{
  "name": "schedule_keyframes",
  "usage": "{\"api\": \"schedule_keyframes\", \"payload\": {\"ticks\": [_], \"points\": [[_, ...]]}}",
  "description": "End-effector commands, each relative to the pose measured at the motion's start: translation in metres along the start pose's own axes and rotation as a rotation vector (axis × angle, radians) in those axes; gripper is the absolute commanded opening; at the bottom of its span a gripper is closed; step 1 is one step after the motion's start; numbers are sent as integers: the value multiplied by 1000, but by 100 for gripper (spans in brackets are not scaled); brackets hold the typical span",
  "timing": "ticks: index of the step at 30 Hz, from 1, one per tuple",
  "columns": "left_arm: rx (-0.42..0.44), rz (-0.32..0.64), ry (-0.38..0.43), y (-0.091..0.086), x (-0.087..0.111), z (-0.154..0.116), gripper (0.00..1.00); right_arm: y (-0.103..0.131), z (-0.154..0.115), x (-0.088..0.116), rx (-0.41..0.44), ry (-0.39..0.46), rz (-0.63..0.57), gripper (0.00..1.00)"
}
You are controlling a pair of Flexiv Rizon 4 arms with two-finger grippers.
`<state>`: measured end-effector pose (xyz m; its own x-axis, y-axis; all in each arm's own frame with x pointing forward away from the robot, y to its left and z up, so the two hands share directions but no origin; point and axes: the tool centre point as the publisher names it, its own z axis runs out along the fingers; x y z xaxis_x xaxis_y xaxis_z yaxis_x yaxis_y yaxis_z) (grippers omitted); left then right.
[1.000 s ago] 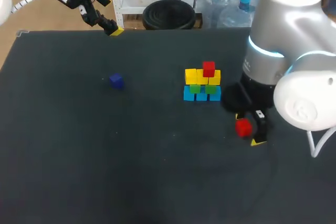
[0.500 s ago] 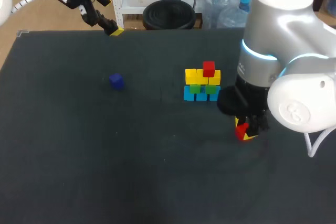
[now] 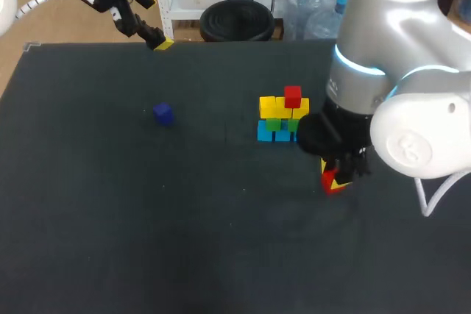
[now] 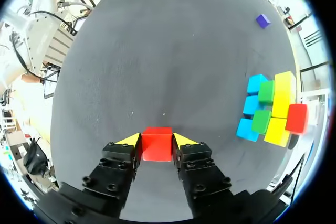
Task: Place the blue cubes, place green cubes on the blue cubes, place the yellow cubes on the green cubes, then place the red cubes on the yellow cubes, and place purple cube on the red cubes.
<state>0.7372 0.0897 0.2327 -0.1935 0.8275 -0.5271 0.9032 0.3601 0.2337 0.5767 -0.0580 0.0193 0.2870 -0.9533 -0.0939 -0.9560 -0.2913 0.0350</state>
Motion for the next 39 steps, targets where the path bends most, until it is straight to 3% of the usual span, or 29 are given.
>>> {"api": "schedule_keyframes", "payload": {"ticks": [1,25,37,38,39], "points": [[2,2,-2,1,1,0,100,-6,-3,-11,-7,-9,-23,0],[2,2,-2,1,1,0,100,-17,-1,-83,-38,-37,-268,0],[2,2,-2,1,1,0,100,-12,2,-95,-52,-21,-328,0],[2,2,-2,1,1,0,100,-11,2,-96,-53,-21,-327,3],[2,2,-2,1,1,0,100,-11,2,-96,-55,-19,-325,31]]}}
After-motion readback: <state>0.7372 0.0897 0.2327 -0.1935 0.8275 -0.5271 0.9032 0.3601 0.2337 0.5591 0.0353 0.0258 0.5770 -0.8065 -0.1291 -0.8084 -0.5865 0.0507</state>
